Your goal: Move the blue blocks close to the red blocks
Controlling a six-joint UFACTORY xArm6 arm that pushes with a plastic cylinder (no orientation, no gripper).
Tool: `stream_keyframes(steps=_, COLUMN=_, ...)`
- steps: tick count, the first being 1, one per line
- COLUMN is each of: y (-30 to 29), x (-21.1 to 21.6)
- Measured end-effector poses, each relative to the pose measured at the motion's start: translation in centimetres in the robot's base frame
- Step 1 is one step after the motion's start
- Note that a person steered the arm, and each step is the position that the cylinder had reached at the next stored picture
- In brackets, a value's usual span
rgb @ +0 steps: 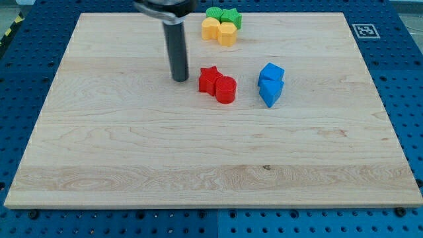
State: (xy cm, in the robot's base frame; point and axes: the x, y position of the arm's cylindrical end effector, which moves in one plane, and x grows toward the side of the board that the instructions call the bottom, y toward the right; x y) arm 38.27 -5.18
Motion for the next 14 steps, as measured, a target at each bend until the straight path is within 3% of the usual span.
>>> stream_keyframes(steps=3, y=5.3, x=-1.1)
stream_keyframes(steps=4, y=5.7, x=-4.4)
stream_keyframes(steps=5, y=10.3, x=-6.9)
stream_keyframes(steps=6, y=16.4, x=-6.8)
stream_keyframes(steps=7, y=21.3, x=-3.9)
stream_keyframes(steps=8, y=21.4, x=-0.4)
stream_keyframes(steps=10, y=13.7, x=0.1)
stream_keyframes(steps=11, y=13.2, x=-1.1)
stream_keyframes(steps=12, y=17.7, x=-2.5)
stream_keyframes(steps=13, y=23.3, x=-0.7)
stream_keyframes(steps=14, y=25.1, x=2.9)
